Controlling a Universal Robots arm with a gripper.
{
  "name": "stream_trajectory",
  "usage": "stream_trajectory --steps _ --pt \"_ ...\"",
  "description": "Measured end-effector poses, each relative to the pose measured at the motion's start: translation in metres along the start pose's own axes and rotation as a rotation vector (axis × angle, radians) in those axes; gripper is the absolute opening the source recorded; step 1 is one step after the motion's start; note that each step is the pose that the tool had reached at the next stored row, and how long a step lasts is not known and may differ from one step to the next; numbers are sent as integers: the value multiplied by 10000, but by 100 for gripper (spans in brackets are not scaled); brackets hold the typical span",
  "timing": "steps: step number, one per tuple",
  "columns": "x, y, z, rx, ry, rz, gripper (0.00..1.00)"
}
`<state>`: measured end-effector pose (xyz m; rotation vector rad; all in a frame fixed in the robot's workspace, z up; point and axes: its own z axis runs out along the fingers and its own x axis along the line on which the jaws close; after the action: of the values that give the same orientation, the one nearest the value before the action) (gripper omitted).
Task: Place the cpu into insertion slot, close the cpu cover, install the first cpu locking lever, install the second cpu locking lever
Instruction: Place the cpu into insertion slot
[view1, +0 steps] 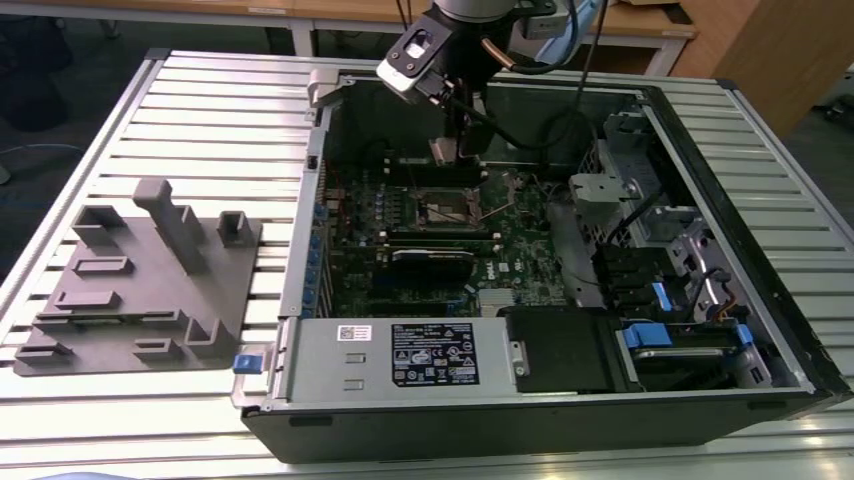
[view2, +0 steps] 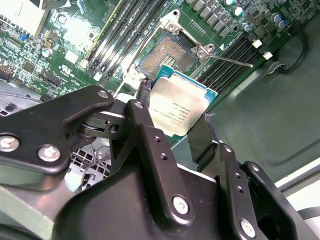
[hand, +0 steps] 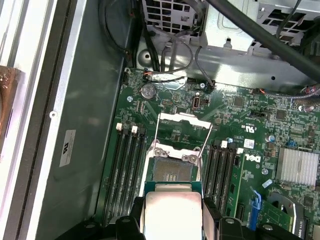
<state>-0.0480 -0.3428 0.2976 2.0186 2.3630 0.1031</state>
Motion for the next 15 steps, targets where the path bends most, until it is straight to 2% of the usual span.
stream_trajectory --steps 9,15 --pt "0 0 0 0 -3 37 54" --pt "0 0 5 -9 -32 469 54"
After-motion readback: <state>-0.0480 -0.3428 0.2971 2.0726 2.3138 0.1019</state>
